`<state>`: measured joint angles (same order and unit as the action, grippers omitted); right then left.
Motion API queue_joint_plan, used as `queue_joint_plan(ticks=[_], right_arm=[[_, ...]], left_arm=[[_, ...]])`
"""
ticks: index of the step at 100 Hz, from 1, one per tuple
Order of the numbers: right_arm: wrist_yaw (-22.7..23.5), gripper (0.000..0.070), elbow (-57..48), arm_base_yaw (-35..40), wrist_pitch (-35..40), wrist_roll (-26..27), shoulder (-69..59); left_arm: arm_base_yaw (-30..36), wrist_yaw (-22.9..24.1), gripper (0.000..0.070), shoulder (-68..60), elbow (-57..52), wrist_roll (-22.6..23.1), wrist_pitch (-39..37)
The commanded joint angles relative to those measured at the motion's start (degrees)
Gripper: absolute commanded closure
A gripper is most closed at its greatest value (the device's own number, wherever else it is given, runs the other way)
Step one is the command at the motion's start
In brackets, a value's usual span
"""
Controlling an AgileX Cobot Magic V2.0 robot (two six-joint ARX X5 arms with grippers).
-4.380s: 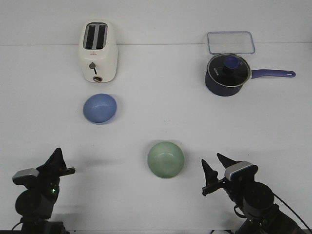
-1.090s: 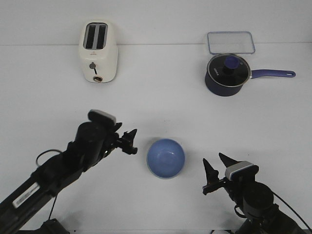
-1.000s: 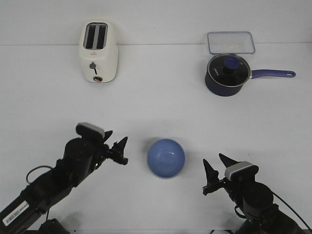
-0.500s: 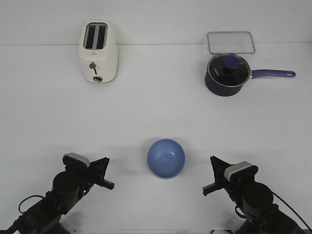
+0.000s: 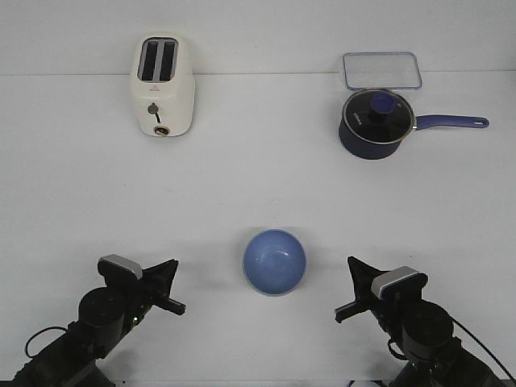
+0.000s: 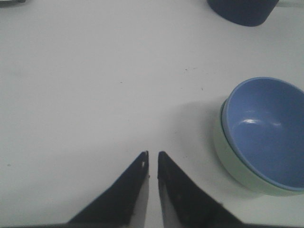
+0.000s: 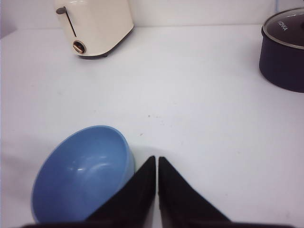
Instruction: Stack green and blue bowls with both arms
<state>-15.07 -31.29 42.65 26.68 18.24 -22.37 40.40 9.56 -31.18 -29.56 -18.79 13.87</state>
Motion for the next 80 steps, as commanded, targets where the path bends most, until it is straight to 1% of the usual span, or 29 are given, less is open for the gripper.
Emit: queue_joint_plan(ticks=[1, 6, 9, 11, 16, 21, 25, 30, 38, 46, 56, 67, 80], right_arm=[[0.00, 0.0689, -0.20, 0.42, -0.72, -0.13, -0.07], [0.00, 0.0689, -0.20, 0.42, -0.72, -0.11, -0.07], [0.00, 0.0689, -0.20, 0.42, -0.72, -0.13, -0.07], [0.00, 0.0689, -0.20, 0.42, -0.72, -0.13, -0.07], [0.00, 0.0689, -0.20, 0.42, -0.72, -0.11, -0.07], [0.00, 0.0689, -0.20, 0.42, -0.72, -0.11, -0.07], [0.00, 0.0689, -0.20, 0.42, -0.72, -0.13, -0.07], [-0.02, 0.0689, -0.20, 0.42, -0.72, -0.13, -0.07], [0.00, 0.0689, -0.20, 0.42, -0.72, -0.13, -0.07], [0.00, 0.0689, -0.20, 0.42, -0.72, -0.11, -0.07], [0.00, 0.0689, -0.20, 0.42, -0.72, -0.13, -0.07], [0.00, 0.0689, -0.20, 0.42, -0.72, -0.13, -0.07], [0.00, 0.0689, -0.20, 0.42, -0.74, -0.13, -0.07]], left_arm=[[0.48, 0.26, 0.0685, 0.28, -0.61, 0.09, -0.61], [0.48, 0.26, 0.0685, 0.79, -0.61, 0.11, -0.70], [0.42, 0.31, 0.0685, 1.40, -0.59, 1.07, -0.26], [0.17, 0.90, 0.0685, 2.05, -0.59, 2.80, -0.11], [-1.60, 2.60, 0.0685, 4.11, -0.15, 9.01, -0.35], [-4.44, 2.29, 0.0685, 6.51, 1.60, 14.25, -1.49], [-7.72, 2.25, 0.0685, 8.85, 3.98, 16.74, -3.78], [-12.87, 2.25, 0.0685, 12.39, 7.69, 18.58, -6.93], [-21.31, 2.23, 0.0685, 18.18, 13.66, 19.23, -10.73], [-28.17, 2.23, 0.0685, 23.32, 18.21, 19.34, -10.91], [-33.81, 2.16, 0.0685, 27.74, 22.21, 20.46, -10.93], [-36.87, 1.75, 0.0685, 29.88, 24.83, 21.16, -10.95], [-37.48, 1.38, 0.0685, 31.02, 27.26, 21.16, -11.23]])
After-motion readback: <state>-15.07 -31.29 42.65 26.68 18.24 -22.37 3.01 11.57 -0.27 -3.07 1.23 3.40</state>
